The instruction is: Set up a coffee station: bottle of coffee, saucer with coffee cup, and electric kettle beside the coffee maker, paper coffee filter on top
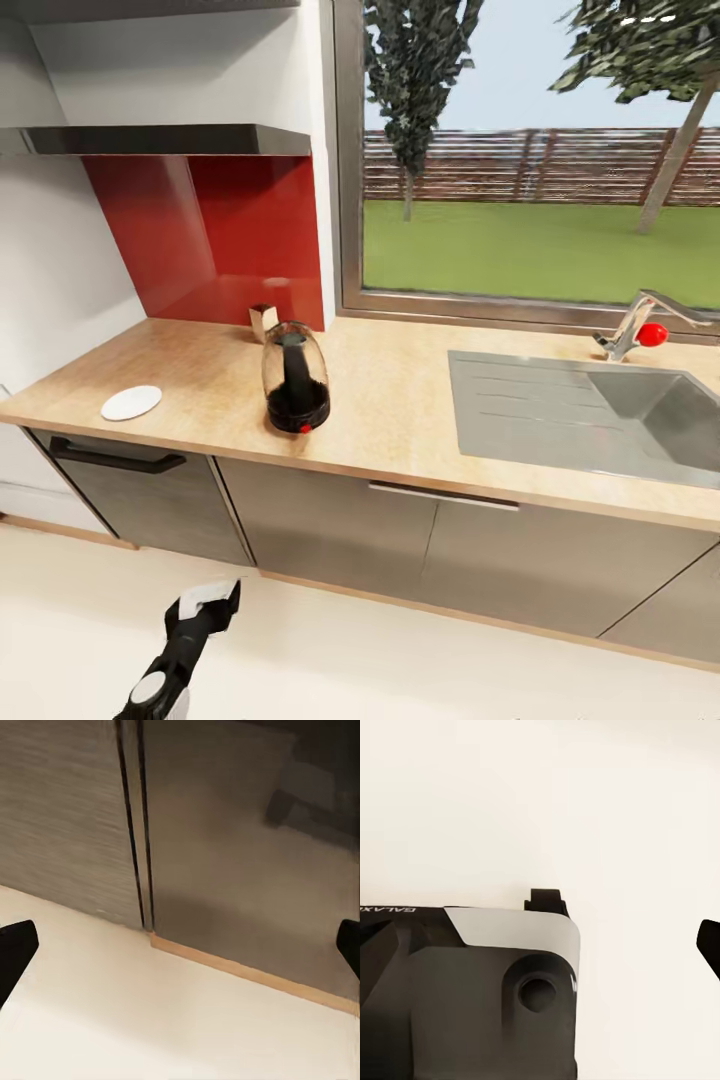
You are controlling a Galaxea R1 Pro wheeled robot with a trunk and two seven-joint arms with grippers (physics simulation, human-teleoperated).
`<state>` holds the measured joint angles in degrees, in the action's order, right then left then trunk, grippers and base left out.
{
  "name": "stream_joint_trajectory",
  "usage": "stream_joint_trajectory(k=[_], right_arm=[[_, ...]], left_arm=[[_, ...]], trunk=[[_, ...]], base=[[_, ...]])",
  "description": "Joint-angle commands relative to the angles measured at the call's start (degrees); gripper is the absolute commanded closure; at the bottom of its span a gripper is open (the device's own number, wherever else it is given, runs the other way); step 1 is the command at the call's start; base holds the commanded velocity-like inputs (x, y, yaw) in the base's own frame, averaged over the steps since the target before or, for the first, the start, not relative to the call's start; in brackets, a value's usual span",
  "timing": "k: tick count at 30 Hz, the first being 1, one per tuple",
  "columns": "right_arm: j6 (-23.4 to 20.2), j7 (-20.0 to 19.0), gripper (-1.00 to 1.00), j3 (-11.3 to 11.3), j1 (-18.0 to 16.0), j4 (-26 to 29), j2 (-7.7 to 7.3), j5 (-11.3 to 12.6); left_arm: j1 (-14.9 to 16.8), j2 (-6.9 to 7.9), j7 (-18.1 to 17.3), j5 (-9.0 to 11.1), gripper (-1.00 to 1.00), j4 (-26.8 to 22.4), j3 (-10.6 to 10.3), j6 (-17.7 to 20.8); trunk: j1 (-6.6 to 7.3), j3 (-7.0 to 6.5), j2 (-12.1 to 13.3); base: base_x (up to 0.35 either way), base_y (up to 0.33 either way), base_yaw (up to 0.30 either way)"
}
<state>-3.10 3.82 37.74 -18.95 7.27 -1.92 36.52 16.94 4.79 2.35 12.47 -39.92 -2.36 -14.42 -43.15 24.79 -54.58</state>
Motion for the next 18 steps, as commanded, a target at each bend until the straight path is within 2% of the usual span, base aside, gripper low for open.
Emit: stream_joint_trajectory(k=[1, 2, 4, 7, 8, 10, 12, 13, 15, 18], right_arm=[[-0.3, 0.3, -1.00, 0.5, 0.0, 0.2, -0.08, 0.4], [-0.3, 0.3, -1.00, 0.5, 0.0, 0.2, -0.07, 0.4], [-0.3, 0.4, -1.00, 0.5, 0.0, 0.2, -0.08, 0.4], [-0.3, 0.3, -1.00, 0.5, 0.0, 0.2, -0.09, 0.4], [-0.3, 0.3, -1.00, 0.5, 0.0, 0.2, -0.08, 0.4], [-0.3, 0.4, -1.00, 0.5, 0.0, 0.2, -0.09, 0.4], [-0.3, 0.3, -1.00, 0.5, 0.0, 0.2, -0.10, 0.4], [-0.3, 0.3, -1.00, 0.5, 0.0, 0.2, -0.10, 0.4], [-0.3, 0.4, -1.00, 0.5, 0.0, 0.2, -0.08, 0.4], [-0.3, 0.4, -1.00, 0.5, 0.0, 0.2, -0.06, 0.4]], left_arm=[[0.0, 0.05, 0.3, 0.4, -1.00, -2.9, -1.9, -0.2], [0.0, 0.05, 0.3, 0.4, -1.00, -4.5, -3.3, -0.1], [0.0, 0.03, 0.4, 0.4, -1.00, -6.2, -4.6, 0.0], [0.0, -0.57, 0.4, 0.4, -1.00, -12.3, -6.6, 0.4], [0.0, -1.97, 0.3, 0.4, -1.00, -17.7, -7.1, 2.4], [0.0, -2.60, 0.3, 0.4, -1.00, -21.8, -7.3, 5.9], [0.0, -3.15, 0.3, 0.5, -1.00, -32.6, -8.4, 14.0], [0.0, -3.20, 0.3, 0.5, -1.00, -35.5, -8.8, 16.0], [0.0, -3.27, 0.4, 0.5, -1.00, -40.3, -9.2, 19.9], [0.0, -3.90, 0.4, 0.6, -1.00, -43.5, -9.5, 22.9]], trunk=[[0.01, 0.06, 0.0], [0.01, 0.06, 0.0], [0.01, 0.06, 0.0], [0.01, 0.06, 0.0], [0.01, 0.06, 0.0], [0.01, 0.06, 0.0], [0.01, 0.06, 0.0], [0.01, 0.06, 0.0], [0.01, 0.06, 0.0], [0.01, 0.06, 0.0]], base=[[-0.019, 0.004, 0.000], [-0.012, 0.002, 0.000], [-0.009, 0.002, 0.000], [-0.003, 0.001, 0.000], [0.000, 0.000, 0.000], [0.000, 0.000, 0.000], [0.000, 0.000, 0.000], [0.000, 0.000, 0.000], [0.000, 0.000, 0.000], [0.000, 0.000, 0.000]])
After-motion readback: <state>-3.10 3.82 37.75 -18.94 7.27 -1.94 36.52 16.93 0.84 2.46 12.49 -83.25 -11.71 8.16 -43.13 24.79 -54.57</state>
